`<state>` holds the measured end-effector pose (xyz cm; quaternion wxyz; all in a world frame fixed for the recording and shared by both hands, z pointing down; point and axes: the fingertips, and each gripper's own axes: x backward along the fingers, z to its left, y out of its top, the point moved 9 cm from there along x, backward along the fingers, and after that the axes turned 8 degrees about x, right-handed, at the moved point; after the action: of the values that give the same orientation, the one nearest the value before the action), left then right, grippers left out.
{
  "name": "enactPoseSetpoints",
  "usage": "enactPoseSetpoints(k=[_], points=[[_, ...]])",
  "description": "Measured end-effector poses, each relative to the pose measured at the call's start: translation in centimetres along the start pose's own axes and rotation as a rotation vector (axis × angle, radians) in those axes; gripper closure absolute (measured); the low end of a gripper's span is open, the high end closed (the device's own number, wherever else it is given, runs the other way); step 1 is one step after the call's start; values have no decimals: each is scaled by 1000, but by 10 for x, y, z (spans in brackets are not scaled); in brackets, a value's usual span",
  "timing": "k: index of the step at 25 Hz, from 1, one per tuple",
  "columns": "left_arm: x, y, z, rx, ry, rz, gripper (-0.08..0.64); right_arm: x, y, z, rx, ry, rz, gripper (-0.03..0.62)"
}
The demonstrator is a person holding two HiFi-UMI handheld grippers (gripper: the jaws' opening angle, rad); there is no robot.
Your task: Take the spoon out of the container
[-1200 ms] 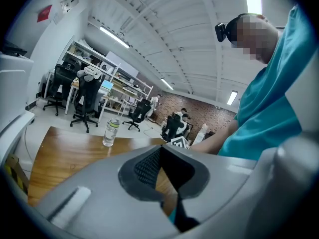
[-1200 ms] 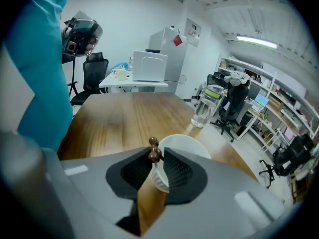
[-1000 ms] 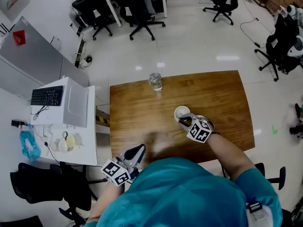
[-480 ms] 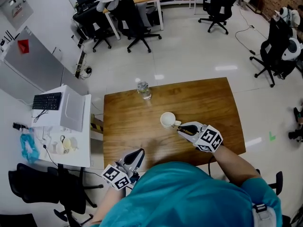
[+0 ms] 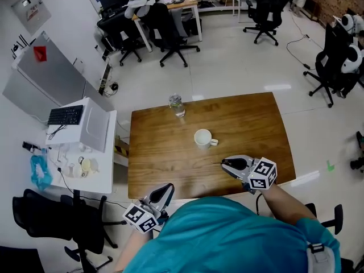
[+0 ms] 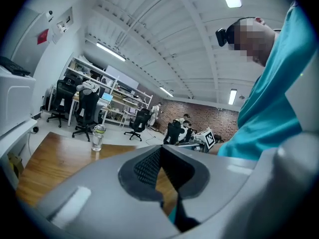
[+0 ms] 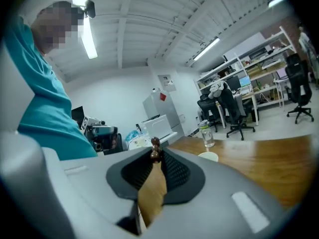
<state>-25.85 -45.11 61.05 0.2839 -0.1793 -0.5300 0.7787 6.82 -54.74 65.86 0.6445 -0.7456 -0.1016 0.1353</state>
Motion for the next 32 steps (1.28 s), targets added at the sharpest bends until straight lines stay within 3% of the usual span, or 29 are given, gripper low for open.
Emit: enactPoseSetpoints(k=[8, 13, 16, 24, 32], points=[[118, -10, -23, -23, -130, -8, 558, -24, 4, 135, -40, -74, -27, 541], [183, -21, -12, 27, -185, -3, 558, -51, 2, 210, -42, -96, -19, 541], [201, -27, -28, 28, -220, -8, 558, -42, 4, 249, -27, -103, -15, 541], [227, -54, -144, -60, -254, -1, 558, 49, -5, 339, 28, -117, -99, 541], [219, -137, -342, -76, -166, 7, 558, 221, -42, 429, 103, -22, -102, 541]])
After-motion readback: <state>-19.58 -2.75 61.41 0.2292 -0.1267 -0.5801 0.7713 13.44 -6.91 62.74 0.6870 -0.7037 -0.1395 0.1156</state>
